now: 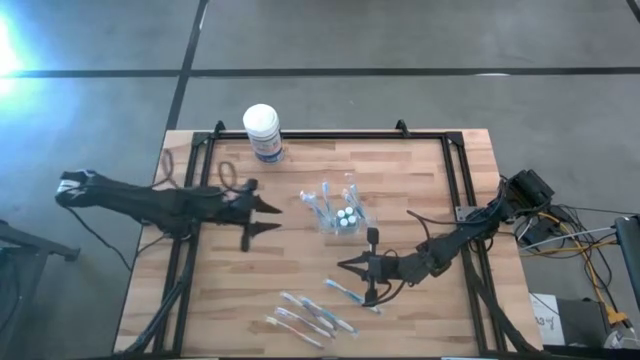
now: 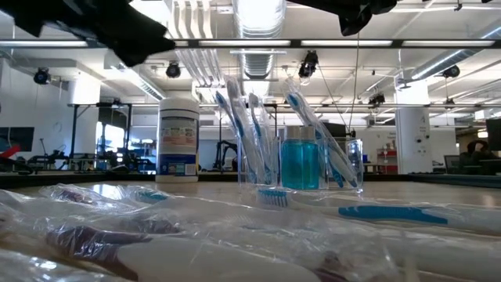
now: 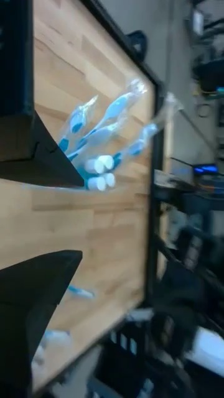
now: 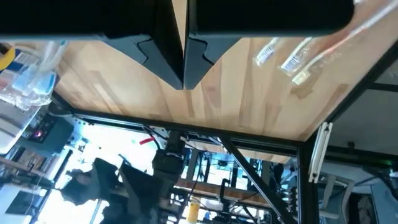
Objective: Pick & Place toothbrushing station
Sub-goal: Put the blue toothbrush into the transparent organizer
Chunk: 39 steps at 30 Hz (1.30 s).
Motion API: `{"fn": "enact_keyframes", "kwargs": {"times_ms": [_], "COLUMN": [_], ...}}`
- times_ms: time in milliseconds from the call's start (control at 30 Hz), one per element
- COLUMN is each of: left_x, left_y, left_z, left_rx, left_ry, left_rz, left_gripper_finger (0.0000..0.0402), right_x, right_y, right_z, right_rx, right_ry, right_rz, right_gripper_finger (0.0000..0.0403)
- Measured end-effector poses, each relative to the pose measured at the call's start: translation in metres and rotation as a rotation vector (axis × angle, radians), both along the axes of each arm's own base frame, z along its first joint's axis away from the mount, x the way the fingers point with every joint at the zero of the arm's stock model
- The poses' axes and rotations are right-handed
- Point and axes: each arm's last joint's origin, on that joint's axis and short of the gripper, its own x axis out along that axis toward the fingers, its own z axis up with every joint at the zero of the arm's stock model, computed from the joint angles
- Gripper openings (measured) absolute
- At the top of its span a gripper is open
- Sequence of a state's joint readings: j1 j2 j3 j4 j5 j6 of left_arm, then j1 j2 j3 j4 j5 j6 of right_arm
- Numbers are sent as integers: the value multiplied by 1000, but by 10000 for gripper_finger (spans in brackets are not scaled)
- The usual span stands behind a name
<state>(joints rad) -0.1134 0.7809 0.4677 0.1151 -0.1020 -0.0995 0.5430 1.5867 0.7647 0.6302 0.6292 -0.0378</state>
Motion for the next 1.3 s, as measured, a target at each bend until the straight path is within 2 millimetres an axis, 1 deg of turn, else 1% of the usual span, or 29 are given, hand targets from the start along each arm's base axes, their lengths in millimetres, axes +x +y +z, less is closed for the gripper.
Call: {"fn": "enact_keyframes", "kwargs": {"times_ms": [100, 167, 233, 333, 367, 467, 533, 633, 700, 767, 900, 967, 1100, 1233, 1300], "left_x": [-24, -37, -48, -61, -65, -75, -81, -89, -92, -95, -93, -91, -88, -86, -86], "left_y": [-1, -1, -2, -2, -2, 0, 1, 2, 3, 3, 3, 3, 2, 2, 2], "left_z": [-3, -9, -16, -26, -29, -36, -40, -42, -48, -47, -57, -64, -76, -80, -80], "left_rx": [6, 14, 27, 45, 51, 80, 110, 122, 114, 101, 56, 42, 38, 33, 15], "left_ry": [-76, -114, -138, -183, -200, -230, -218, -218, -192, -201, -153, -134, -101, -117, -121], "left_rz": [-28, -62, -108, -162, -174, -180, -181, -175, -176, -174, -170, -168, -159, -159, -156], "left_gripper_finger": [160, 134, 95, 25, 13, 11, 8, 4, 5, 4, 4, 6, 5, 5, 9], "right_x": [-1, -2, -3, -5, -6, -9, -11, -15, -17, -19, -24, -24, -22, -15, -12], "right_y": [0, 1, 2, 3, 3, 4, 4, 6, 7, 9, 15, 19, 31, 39, 42], "right_z": [-2, -4, -6, -9, -10, -14, -18, -24, -26, -27, -23, -17, -11, -6, -7], "right_rx": [36, 59, 95, 168, 194, 289, 346, 429, 458, 461, 456, 458, 409, 419, 435], "right_ry": [14, 32, 45, 74, 86, 127, 171, 242, 299, 356, 458, 485, 528, 573, 613], "right_rz": [-6, -8, -13, -27, -33, -52, -54, -71, -91, -121, -176, -190, -214, -262, -281], "right_gripper_finger": [8, 8, 8, 8, 8, 8, 8, 8, 8, 8, 8, 8, 8, 8, 9]}}
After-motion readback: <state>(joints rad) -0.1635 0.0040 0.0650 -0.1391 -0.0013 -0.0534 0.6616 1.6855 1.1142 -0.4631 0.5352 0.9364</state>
